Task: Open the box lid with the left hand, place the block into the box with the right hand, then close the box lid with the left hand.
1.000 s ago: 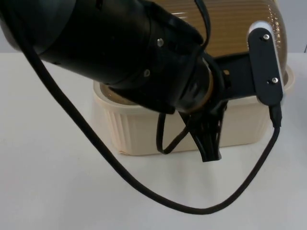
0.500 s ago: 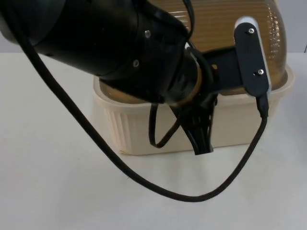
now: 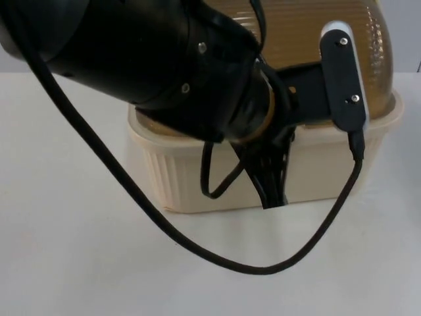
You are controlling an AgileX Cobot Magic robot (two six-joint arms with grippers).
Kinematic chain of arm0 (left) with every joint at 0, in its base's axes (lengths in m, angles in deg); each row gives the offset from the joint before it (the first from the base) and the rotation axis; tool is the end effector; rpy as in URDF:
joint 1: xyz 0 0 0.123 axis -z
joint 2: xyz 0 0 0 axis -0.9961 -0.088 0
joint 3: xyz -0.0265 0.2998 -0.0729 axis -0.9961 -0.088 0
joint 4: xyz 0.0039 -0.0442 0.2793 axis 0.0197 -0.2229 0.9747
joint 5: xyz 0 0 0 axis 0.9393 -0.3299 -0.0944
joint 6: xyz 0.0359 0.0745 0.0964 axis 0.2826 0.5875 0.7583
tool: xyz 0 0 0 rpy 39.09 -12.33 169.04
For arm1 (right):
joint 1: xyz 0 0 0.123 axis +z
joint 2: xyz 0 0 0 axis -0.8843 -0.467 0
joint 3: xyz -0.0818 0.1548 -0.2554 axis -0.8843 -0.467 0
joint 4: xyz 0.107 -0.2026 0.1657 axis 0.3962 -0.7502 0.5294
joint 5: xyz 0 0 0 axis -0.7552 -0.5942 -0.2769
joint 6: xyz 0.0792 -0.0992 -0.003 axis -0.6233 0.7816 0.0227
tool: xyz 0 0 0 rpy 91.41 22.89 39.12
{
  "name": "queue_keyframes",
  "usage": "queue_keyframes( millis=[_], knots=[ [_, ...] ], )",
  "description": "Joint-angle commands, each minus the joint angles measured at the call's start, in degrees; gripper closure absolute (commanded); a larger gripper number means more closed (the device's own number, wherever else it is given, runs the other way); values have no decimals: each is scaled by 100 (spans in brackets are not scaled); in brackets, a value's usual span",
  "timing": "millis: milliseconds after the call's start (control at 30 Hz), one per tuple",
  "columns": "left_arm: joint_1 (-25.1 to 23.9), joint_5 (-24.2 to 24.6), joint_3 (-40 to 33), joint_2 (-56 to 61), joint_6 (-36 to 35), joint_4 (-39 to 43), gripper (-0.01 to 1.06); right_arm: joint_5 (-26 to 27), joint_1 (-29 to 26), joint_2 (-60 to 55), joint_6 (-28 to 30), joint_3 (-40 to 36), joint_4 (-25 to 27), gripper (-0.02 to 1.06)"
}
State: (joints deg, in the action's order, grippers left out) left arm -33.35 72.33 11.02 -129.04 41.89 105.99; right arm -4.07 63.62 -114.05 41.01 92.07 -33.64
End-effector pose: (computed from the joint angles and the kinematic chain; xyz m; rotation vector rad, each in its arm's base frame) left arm 0.3099 -0.3212 0.1491 1.5782 1.6848 0.3316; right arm 0.2237 -0.0144 0.3960 0.0461 2.0555 -0.1631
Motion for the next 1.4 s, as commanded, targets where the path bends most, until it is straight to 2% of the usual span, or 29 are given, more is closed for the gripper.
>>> queue_keyframes(
  millis=[0,200,400,567,633,733,767,833,933,967,1100,1133,1267,1300,1333,1367],
  knots=[
    [-28,270,27,21,-215,229,105,74,-8,23,-7,33,-25,0],
    [-28,524,27,21,-428,512,105,74,-8,23,-7,33,-25,0],
    [-28,552,79,40,-500,666,105,74,-8,23,-7,33,-25,0],
    [-38,434,311,40,-107,617,105,74,-8,23,-7,33,-25,0],
    [-92,314,518,40,267,366,105,74,-8,23,-7,33,-25,0],
    [-236,59,780,40,1208,-583,105,64,-8,23,-7,33,-25,0],
    [-236,59,780,40,1208,-583,105,64,-8,23,-7,33,-25,0],
    [-338,-33,895,40,2166,-1320,105,64,-8,23,-7,33,-25,0],
    [-506,-33,1139,40,3288,-2356,105,64,-8,23,-7,33,-25,0],
    [-506,-33,1139,40,3288,-2356,105,64,-8,23,-7,33,-25,0],
    [-798,-96,1521,40,4665,-3974,105,64,-8,23,-7,33,-25,0],
    [-798,-96,1521,40,4665,-3974,105,64,-8,23,-7,33,-25,0],
    [-986,-6,1753,40,5560,-4906,105,64,-8,23,16,33,-25,0],
    [-1060,35,1828,40,6018,-5252,105,64,-8,23,16,33,-25,0],
    [-1060,35,1828,40,6018,-5252,105,64,-8,23,16,33,-25,0],
    [-1112,47,1872,40,6349,-5514,105,64,-8,23,16,33,-25,0]
  ],
)
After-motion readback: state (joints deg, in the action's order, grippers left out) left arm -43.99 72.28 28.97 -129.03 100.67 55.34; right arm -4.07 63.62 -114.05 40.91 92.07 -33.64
